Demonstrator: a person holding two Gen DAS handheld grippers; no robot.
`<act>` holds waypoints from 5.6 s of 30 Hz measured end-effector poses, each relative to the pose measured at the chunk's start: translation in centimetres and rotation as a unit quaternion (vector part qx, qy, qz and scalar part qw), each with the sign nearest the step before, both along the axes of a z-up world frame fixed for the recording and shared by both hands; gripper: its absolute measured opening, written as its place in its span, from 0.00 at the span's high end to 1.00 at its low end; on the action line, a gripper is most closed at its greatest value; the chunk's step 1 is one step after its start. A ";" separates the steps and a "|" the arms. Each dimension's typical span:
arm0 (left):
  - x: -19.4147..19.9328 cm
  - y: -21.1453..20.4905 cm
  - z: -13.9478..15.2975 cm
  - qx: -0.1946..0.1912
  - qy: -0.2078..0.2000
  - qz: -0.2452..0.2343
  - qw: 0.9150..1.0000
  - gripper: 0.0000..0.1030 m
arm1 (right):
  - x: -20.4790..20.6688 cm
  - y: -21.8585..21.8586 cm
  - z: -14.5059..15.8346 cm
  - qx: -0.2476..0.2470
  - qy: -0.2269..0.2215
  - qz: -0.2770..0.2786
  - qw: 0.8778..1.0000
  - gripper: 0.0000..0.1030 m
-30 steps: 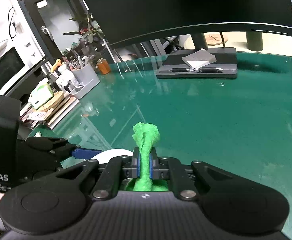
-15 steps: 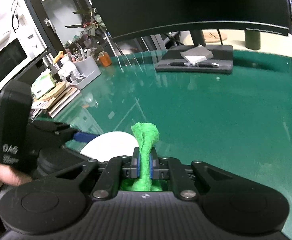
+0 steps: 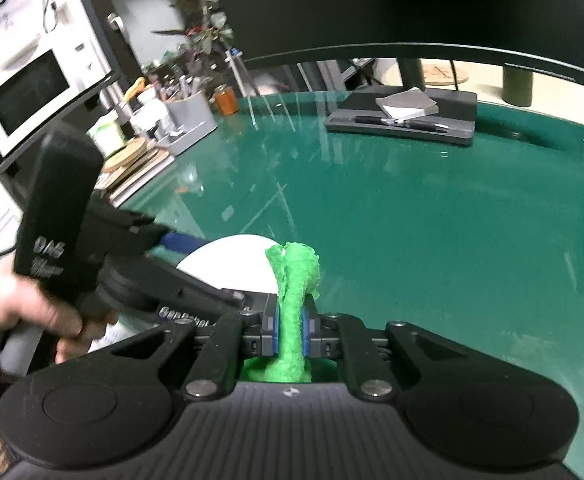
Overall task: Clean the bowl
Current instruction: 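Hold the white bowl with the left gripper while the right gripper rubs the green cloth along its rim, then hold the bowl with the left gripper while the right gripper sweeps the cloth across the rim, then hold the bowl with the left gripper while the right gripper wipes the cloth inside the bowl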
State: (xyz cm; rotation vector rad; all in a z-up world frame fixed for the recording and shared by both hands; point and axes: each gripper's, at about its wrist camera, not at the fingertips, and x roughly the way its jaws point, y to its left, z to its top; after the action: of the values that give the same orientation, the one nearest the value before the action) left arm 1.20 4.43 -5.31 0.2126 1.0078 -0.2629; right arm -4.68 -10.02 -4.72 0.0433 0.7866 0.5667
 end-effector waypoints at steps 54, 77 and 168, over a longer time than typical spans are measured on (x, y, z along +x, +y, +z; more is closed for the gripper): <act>0.8 1.6 0.0 0.003 0.010 0.021 1.000 0.15 | -1.0 0.9 -0.3 -0.034 -0.084 0.125 0.988 0.94; 1.3 1.3 0.7 -0.047 0.023 0.005 0.999 0.78 | 3.2 0.5 -0.7 -0.008 -0.055 0.107 0.993 0.92; 5.0 1.7 1.3 -0.016 0.057 -0.030 0.998 0.58 | 1.0 0.7 0.3 -0.066 -0.084 0.124 0.986 0.94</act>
State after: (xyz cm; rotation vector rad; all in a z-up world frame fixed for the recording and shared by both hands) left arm 6.17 6.13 -4.01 0.1997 1.1103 -0.3488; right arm -3.67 -9.31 -4.46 -0.2249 0.6666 0.7423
